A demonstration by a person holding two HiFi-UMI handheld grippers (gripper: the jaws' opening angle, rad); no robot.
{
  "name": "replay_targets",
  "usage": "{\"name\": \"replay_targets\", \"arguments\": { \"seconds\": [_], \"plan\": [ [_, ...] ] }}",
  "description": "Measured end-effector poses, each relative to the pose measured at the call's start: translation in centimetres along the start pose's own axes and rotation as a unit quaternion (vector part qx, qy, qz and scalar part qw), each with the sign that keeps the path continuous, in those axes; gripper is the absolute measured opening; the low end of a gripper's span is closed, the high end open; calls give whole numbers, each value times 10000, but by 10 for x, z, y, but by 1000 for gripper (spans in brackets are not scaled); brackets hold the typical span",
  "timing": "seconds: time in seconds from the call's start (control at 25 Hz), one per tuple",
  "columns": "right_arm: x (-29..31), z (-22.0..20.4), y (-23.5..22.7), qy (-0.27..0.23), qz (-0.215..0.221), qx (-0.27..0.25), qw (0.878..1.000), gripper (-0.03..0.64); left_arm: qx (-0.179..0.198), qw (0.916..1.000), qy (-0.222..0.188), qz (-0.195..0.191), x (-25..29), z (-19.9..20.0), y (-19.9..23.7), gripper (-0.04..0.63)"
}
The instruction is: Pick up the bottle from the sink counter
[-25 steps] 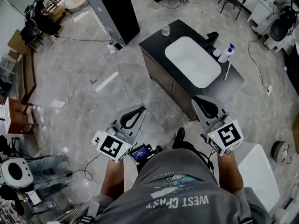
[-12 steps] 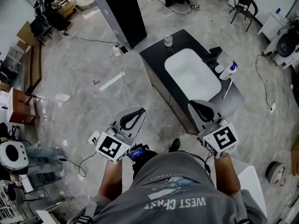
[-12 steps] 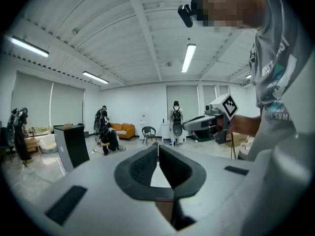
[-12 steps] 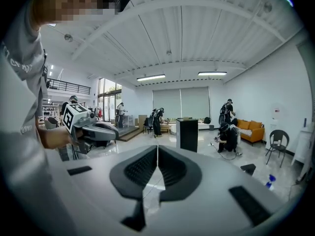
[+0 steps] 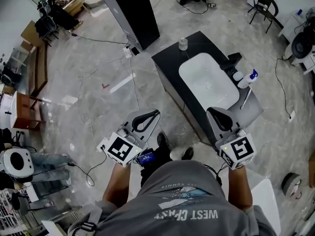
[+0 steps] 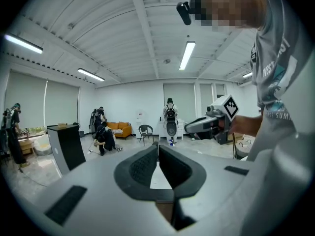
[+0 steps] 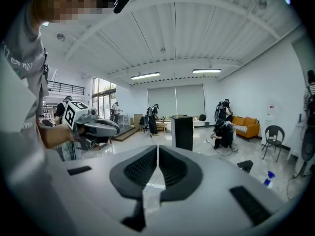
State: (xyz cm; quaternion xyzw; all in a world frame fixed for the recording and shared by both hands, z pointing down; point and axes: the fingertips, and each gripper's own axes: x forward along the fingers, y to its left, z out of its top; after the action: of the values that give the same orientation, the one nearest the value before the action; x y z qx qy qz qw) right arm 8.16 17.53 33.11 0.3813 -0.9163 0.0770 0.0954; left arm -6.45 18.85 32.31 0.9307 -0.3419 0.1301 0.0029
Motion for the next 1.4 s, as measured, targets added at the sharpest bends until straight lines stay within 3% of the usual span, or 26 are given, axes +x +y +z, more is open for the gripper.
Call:
{"name": "replay_targets", "arguments": {
  "seconds": [0.32, 0.84, 1.12, 1.4],
  "plan": [
    [33, 16, -8, 55, -600, 41, 9982, 6, 120, 9969, -495, -604, 20, 20, 55, 5],
    [99, 40, -8, 124, -1361, 2, 9906, 43, 180, 9894, -486, -1358, 25, 7, 134, 5],
    [116, 42, -20, 260, -1433, 6, 9893, 44, 61, 9881, -492, -1457, 36, 0, 151, 5],
    [144, 40, -57, 308, -1177, 113, 9925, 48, -33, 9920, -368, -1208, 62, -1, 176, 5]
  ]
}}
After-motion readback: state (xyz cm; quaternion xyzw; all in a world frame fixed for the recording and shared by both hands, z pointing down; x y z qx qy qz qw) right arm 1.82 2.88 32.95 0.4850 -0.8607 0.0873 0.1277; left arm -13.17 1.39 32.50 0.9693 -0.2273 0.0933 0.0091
